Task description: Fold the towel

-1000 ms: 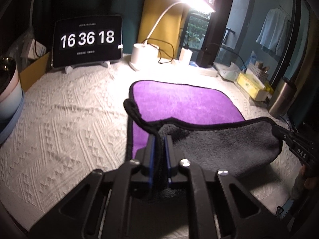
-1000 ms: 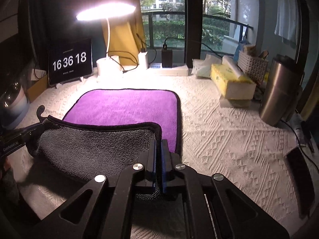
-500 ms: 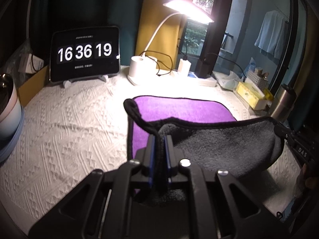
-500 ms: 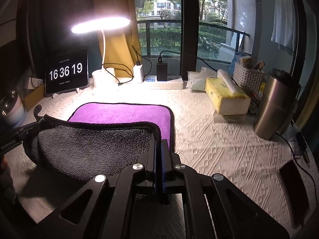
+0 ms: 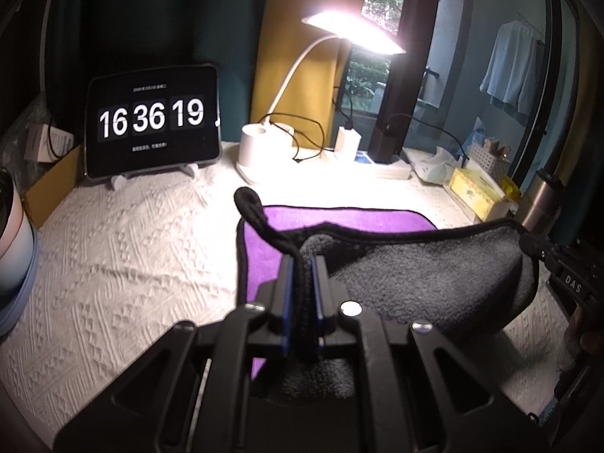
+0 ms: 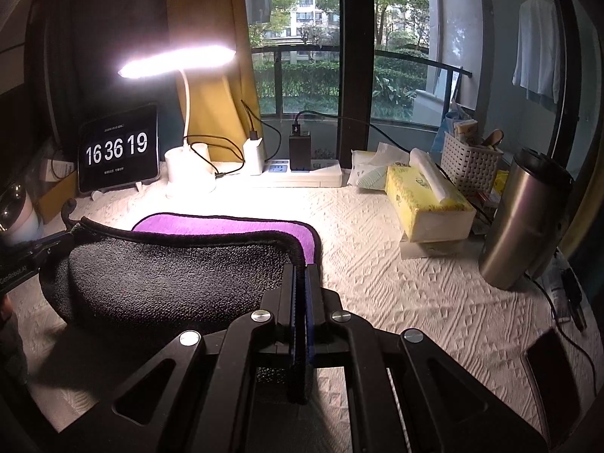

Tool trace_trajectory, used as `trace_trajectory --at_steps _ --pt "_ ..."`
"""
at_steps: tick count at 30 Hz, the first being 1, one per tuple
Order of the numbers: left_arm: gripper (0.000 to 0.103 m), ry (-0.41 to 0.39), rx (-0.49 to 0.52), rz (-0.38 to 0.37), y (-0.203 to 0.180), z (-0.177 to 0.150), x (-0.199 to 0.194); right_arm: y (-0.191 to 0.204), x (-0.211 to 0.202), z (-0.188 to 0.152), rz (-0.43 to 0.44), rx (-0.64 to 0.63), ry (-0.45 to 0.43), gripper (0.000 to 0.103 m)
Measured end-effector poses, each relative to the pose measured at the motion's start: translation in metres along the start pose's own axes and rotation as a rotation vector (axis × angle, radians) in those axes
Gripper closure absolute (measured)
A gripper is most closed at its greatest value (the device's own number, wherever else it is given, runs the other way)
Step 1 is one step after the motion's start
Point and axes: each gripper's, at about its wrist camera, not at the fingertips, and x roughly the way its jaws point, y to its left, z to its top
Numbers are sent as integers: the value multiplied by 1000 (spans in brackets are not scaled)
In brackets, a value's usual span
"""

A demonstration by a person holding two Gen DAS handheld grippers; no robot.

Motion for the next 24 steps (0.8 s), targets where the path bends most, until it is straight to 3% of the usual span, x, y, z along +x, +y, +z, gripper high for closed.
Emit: trace_trajectory --at_steps 24 --pt "93 -59 29 -4 8 27 33 -1 38 26 -14 -19 -26 99"
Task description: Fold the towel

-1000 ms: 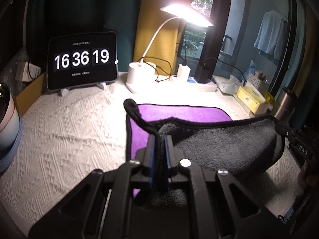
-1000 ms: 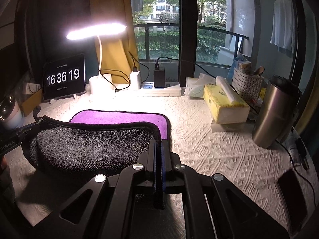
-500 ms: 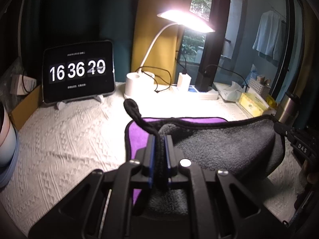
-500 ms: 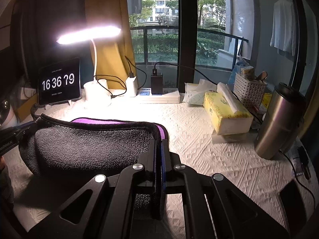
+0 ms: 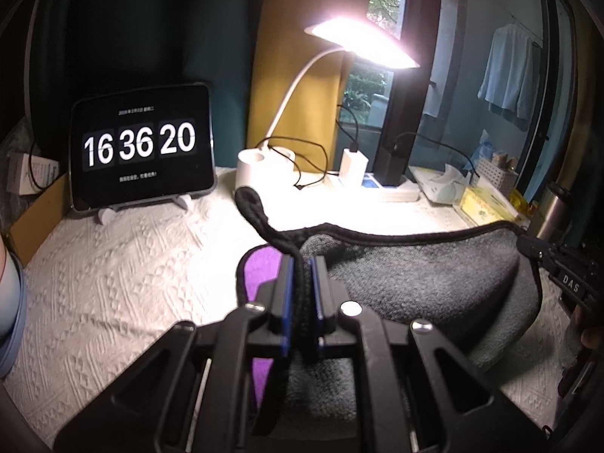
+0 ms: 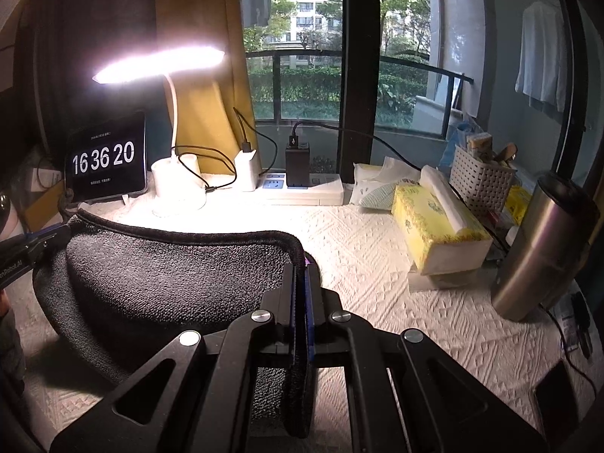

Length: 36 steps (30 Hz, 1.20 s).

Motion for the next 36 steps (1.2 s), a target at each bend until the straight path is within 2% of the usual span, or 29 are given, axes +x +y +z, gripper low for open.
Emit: trace_trajectory --at_steps 20,36 --pt "93 -22 -5 1 7 15 36 -3 42 24 -10 -15 -10 99" --pt "93 4 -34 7 17 21 71 -2 78 27 -24 -38 28 99"
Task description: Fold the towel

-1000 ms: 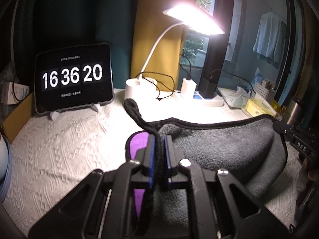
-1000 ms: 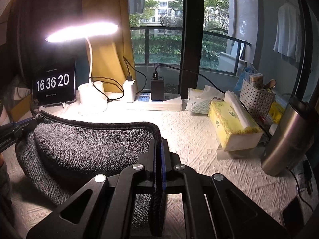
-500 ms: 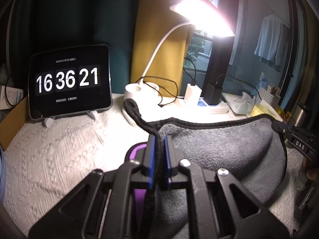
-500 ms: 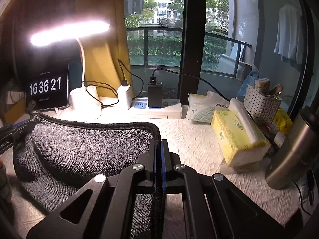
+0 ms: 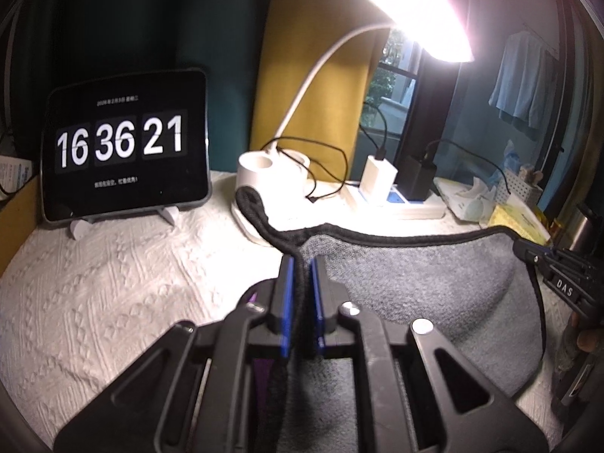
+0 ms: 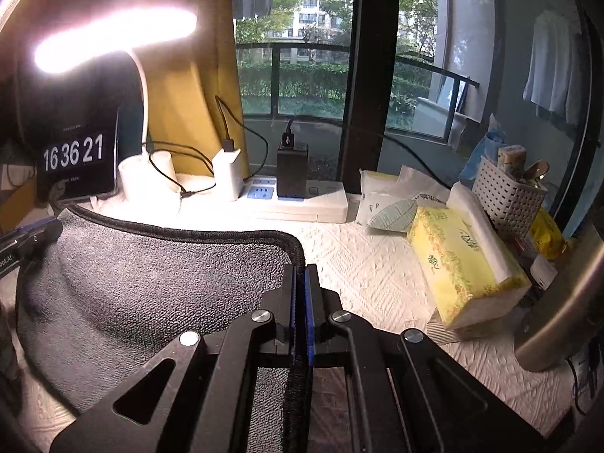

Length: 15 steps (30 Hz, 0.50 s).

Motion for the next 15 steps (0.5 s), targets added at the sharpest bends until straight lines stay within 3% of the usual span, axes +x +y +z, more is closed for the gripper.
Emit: trace_trajectory --at_steps 15 --pt "93 182 -29 27 12 -12 47 5 50 -11 -5 -24 146 99"
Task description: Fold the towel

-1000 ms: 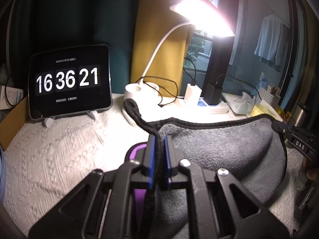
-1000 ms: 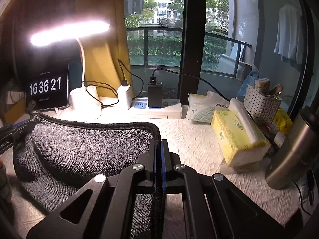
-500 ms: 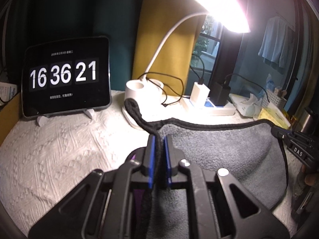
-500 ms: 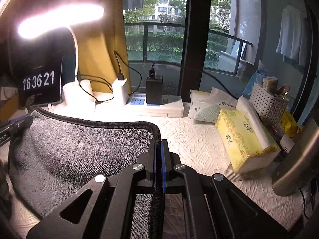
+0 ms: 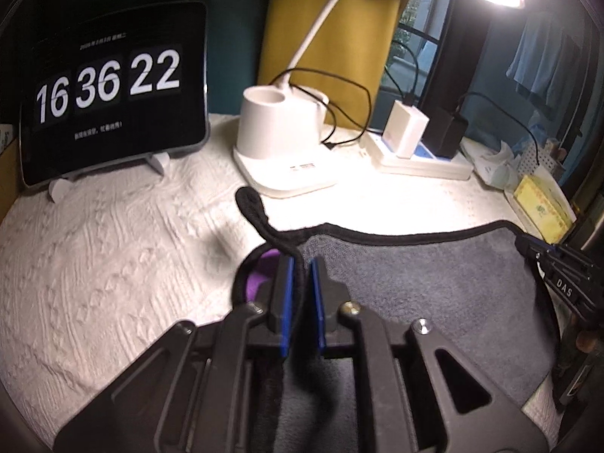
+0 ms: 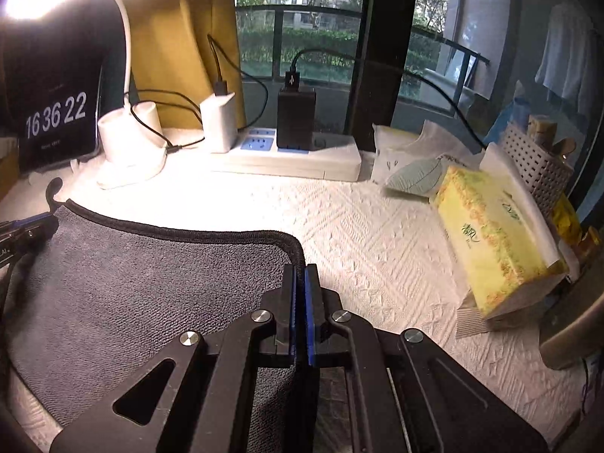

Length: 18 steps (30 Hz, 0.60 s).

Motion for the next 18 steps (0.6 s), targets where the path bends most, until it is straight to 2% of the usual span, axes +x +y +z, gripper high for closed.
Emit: trace_trajectory --at_steps 10,18 --pt "89 72 -31 3 5 0 19 -2 21 -2 9 12 93 98" --pt "84 105 -26 21 4 2 23 -2 24 -2 7 11 106 98"
